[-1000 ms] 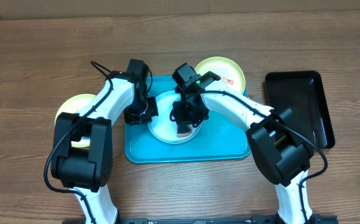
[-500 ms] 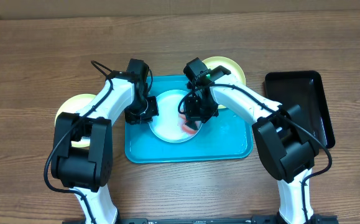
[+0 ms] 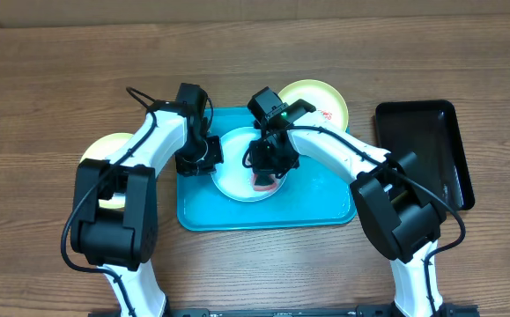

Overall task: Clean dirty plates on tray and stack at the side
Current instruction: 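Scrub the light blue plate with the sponge while left gripper holds it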

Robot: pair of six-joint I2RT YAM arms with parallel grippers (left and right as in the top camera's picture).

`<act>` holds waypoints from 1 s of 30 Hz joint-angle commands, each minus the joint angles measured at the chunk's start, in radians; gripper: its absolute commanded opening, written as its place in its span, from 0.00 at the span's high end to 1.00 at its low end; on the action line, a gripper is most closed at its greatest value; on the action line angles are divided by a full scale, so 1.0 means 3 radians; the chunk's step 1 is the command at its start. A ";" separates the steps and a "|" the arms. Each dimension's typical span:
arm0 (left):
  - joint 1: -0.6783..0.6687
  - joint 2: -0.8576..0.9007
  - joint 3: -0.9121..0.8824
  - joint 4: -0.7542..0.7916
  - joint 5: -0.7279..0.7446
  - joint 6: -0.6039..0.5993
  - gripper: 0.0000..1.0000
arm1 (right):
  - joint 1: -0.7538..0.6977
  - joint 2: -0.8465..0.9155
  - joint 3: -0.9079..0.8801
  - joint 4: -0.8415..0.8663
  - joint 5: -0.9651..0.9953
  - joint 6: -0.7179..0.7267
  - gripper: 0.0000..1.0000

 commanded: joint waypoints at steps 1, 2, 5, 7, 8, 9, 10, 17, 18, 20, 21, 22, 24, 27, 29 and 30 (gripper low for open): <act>0.0144 0.0178 -0.0094 0.0053 0.0052 0.0160 0.96 | -0.0074 0.0053 0.0006 -0.0102 0.0364 0.0000 0.96; 0.0164 0.0178 -0.0094 0.0051 0.0071 0.0179 0.96 | -0.0090 0.0053 0.0024 -0.0100 0.0430 0.0000 0.96; 0.0170 0.0178 -0.0094 0.0048 0.0120 0.0278 0.96 | -0.0112 0.0053 0.0139 -0.0066 0.0589 0.0001 0.96; 0.0168 0.0178 -0.0094 0.0047 0.0121 0.0296 0.96 | -0.0113 0.0053 0.0179 0.0018 0.0650 0.0001 0.96; 0.0168 0.0178 -0.0094 0.0048 0.0122 0.0296 0.96 | -0.0113 0.0053 0.0179 0.0086 0.0647 0.0001 0.96; 0.0168 0.0178 -0.0094 0.0050 0.0125 0.0296 0.96 | -0.0113 0.0053 0.0179 0.0127 0.0638 0.0001 0.96; 0.0169 0.0178 -0.0094 0.0050 0.0131 0.0296 0.96 | -0.0112 0.0053 0.0178 0.0203 0.0623 0.0000 0.96; 0.0168 0.0178 -0.0094 0.0052 0.0132 0.0296 0.96 | 0.0027 0.0100 0.0175 0.0493 0.0070 0.0004 0.96; 0.0168 0.0178 -0.0094 0.0052 0.0132 0.0296 0.96 | 0.0067 0.0109 0.0175 0.0482 -0.0045 0.0003 0.96; 0.0168 0.0178 -0.0094 0.0058 0.0132 0.0296 0.96 | 0.0141 0.0114 0.0175 0.0421 -0.0191 0.0003 0.96; 0.0168 0.0178 -0.0094 0.0062 0.0132 0.0296 0.96 | 0.0175 0.0114 0.0175 0.0370 -0.0205 0.0003 0.96; 0.0168 0.0178 -0.0094 0.0065 0.0132 0.0296 0.96 | 0.0200 0.0114 0.0175 0.0296 -0.0201 0.0000 0.96; 0.0168 0.0178 -0.0094 0.0065 0.0131 0.0296 0.96 | 0.0209 0.0114 0.0175 0.0167 -0.0197 -0.0015 0.96; 0.0169 0.0178 -0.0094 0.0064 0.0130 0.0298 0.96 | 0.0188 0.0114 0.0177 -0.0060 0.0155 -0.0086 0.96; 0.0168 0.0178 -0.0094 0.0064 0.0131 0.0298 0.96 | 0.0153 0.0114 0.0177 -0.0177 0.0491 -0.0085 0.96; 0.0168 0.0178 -0.0094 0.0064 0.0131 0.0298 0.96 | 0.0128 0.0114 0.0177 -0.0231 0.0680 -0.0086 0.96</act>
